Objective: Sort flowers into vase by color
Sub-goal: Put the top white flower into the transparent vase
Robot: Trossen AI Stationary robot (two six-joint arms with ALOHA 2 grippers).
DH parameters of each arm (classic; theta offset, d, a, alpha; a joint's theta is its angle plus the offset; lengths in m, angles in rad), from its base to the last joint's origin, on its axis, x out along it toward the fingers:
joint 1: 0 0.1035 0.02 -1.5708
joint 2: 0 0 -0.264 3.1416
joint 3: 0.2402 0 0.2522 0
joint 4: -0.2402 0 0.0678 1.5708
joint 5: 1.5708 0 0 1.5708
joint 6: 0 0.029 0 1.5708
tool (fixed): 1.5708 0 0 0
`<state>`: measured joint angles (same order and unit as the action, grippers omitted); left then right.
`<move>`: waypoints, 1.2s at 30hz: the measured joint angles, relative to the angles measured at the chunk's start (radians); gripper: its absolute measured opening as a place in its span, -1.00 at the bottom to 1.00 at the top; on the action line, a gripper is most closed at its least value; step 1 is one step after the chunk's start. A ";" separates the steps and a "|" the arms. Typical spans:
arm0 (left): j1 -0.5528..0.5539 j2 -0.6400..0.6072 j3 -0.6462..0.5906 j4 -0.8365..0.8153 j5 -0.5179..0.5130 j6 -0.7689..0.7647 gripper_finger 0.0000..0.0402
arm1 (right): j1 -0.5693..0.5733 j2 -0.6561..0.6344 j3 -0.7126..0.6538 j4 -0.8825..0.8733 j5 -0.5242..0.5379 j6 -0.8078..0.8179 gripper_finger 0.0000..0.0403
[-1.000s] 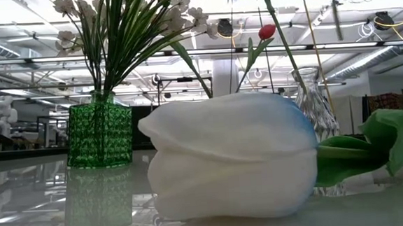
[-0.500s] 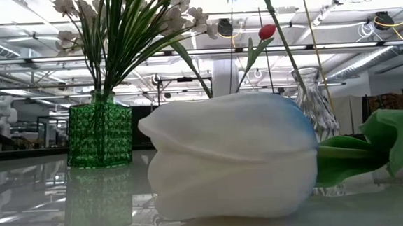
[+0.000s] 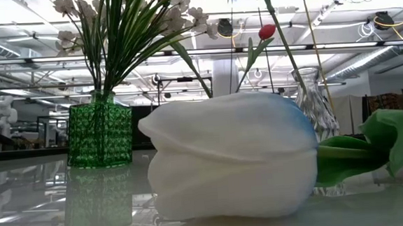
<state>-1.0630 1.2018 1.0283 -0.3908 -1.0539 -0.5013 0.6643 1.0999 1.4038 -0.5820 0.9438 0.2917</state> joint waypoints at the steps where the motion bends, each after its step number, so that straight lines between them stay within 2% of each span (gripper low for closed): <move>1: 0.000 0.000 0.000 0.000 0.001 0.000 0.13 | -0.001 -0.008 -0.057 0.045 0.001 0.000 -0.99; 4: 0.000 0.000 0.000 0.000 0.002 -0.001 0.13 | -0.001 -0.023 -0.250 0.234 -0.036 0.002 -1.00; 8: 0.000 0.000 0.000 0.000 0.002 -0.010 0.13 | -0.002 -0.036 -0.466 0.621 -0.109 -0.075 -1.00; 16: 0.000 0.000 -0.001 0.010 0.002 -0.010 0.13 | -0.025 -0.053 -0.715 1.112 -0.101 -0.239 -1.00; 20: 0.000 0.000 -0.001 0.008 0.002 -0.010 0.13 | -0.036 -0.057 -0.795 1.217 -0.076 -0.244 -1.00; 24: 0.000 0.000 -0.001 0.007 0.002 -0.010 0.13 | -0.037 -0.055 -0.854 1.242 -0.014 -0.227 -1.00; 36: 0.000 0.000 -0.001 0.007 0.002 -0.010 0.13 | -0.069 -0.022 -0.896 1.256 0.001 -0.162 -0.98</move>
<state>-1.0626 1.2018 1.0275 -0.3836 -1.0519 -0.5115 0.5953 1.0775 0.5081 0.6740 0.9452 0.1296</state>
